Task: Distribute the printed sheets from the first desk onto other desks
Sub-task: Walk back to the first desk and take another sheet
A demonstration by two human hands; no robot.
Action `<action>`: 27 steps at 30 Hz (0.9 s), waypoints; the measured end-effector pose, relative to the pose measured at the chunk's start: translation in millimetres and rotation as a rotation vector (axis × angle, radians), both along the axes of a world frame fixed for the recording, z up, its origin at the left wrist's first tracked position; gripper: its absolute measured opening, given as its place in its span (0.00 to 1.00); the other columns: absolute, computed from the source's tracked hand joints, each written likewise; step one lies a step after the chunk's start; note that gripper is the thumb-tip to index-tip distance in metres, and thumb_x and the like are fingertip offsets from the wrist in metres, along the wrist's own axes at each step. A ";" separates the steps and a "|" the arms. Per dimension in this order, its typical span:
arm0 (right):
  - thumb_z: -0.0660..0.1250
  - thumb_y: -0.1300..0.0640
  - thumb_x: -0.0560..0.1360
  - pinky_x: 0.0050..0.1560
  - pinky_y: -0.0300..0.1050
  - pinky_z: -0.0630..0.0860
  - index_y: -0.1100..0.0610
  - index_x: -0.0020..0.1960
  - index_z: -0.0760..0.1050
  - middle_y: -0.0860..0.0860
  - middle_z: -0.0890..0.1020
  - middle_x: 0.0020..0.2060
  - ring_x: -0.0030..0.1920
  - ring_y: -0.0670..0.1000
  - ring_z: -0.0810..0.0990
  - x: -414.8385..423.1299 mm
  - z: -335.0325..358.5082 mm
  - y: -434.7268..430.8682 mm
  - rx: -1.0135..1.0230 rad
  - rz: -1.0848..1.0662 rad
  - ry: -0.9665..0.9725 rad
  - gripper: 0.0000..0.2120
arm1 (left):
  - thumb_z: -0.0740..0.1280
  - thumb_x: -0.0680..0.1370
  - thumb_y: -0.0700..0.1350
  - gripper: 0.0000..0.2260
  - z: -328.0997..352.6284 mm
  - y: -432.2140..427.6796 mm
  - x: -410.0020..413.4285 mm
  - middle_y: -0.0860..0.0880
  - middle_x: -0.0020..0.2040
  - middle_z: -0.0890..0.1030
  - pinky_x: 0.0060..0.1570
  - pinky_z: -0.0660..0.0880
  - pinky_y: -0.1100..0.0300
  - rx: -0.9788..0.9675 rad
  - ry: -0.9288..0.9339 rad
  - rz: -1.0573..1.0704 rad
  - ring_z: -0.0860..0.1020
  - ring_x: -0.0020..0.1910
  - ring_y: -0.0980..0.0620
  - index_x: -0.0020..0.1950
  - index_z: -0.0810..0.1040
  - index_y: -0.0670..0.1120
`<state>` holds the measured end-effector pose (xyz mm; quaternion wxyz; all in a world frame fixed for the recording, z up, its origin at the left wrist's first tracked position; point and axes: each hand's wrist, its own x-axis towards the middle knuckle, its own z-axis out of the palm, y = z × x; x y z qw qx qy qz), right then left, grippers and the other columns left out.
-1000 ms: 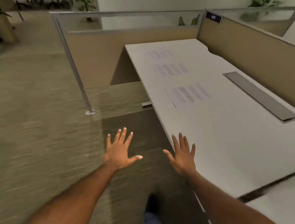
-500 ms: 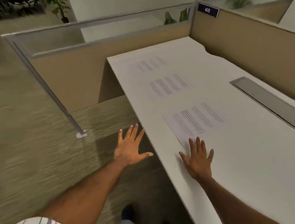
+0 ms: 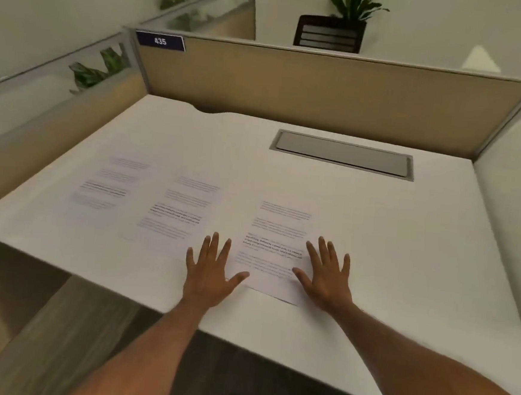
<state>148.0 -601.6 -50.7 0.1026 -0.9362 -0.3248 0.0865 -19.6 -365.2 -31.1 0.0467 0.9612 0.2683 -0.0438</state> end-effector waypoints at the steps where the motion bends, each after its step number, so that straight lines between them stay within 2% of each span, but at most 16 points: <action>1: 0.44 0.29 0.77 0.75 0.62 0.33 0.45 0.80 0.42 0.50 0.42 0.80 0.79 0.52 0.39 -1.3 1.0 1.7 0.000 -0.028 0.005 0.37 | 0.38 0.70 0.77 0.44 -0.8 6.0 6.9 0.48 0.81 0.38 0.74 0.38 0.38 -0.003 -0.005 -0.017 0.39 0.80 0.48 0.80 0.41 0.54; 6: 0.44 0.30 0.77 0.76 0.63 0.35 0.45 0.80 0.43 0.50 0.42 0.80 0.80 0.52 0.40 -14.6 2.1 6.5 -0.015 -0.089 -0.015 0.37 | 0.47 0.74 0.75 0.42 -10.5 20.8 28.6 0.47 0.81 0.40 0.74 0.40 0.37 -0.056 0.001 -0.072 0.40 0.80 0.48 0.81 0.43 0.53; 10: 0.45 0.30 0.77 0.76 0.61 0.35 0.46 0.80 0.43 0.50 0.42 0.80 0.80 0.52 0.39 -8.1 4.7 9.4 -0.014 -0.096 -0.027 0.37 | 0.48 0.75 0.74 0.41 -9.7 25.9 43.9 0.46 0.81 0.42 0.75 0.41 0.36 -0.071 0.019 -0.072 0.41 0.80 0.47 0.81 0.45 0.52; 17: 0.49 0.32 0.78 0.78 0.59 0.40 0.48 0.80 0.44 0.51 0.42 0.80 0.80 0.53 0.40 -1.6 -3.1 22.0 -0.013 -0.094 0.063 0.37 | 0.51 0.75 0.73 0.43 -7.5 31.7 57.5 0.45 0.82 0.44 0.75 0.41 0.36 -0.180 0.062 0.025 0.42 0.80 0.47 0.81 0.49 0.47; 24: 0.49 0.31 0.78 0.77 0.61 0.41 0.48 0.80 0.45 0.51 0.40 0.80 0.79 0.54 0.39 -11.0 -5.1 31.6 -0.072 -0.181 0.170 0.38 | 0.57 0.76 0.70 0.39 -7.8 27.6 77.5 0.44 0.81 0.47 0.75 0.44 0.38 -0.341 0.045 0.070 0.44 0.80 0.47 0.79 0.57 0.47; 27: 0.52 0.32 0.78 0.77 0.60 0.40 0.48 0.80 0.45 0.51 0.40 0.80 0.79 0.53 0.38 -12.4 -2.7 30.4 -0.093 -0.182 0.182 0.38 | 0.62 0.75 0.67 0.36 -9.4 28.0 87.3 0.44 0.80 0.53 0.74 0.49 0.40 -0.417 -0.012 0.138 0.49 0.80 0.48 0.76 0.64 0.47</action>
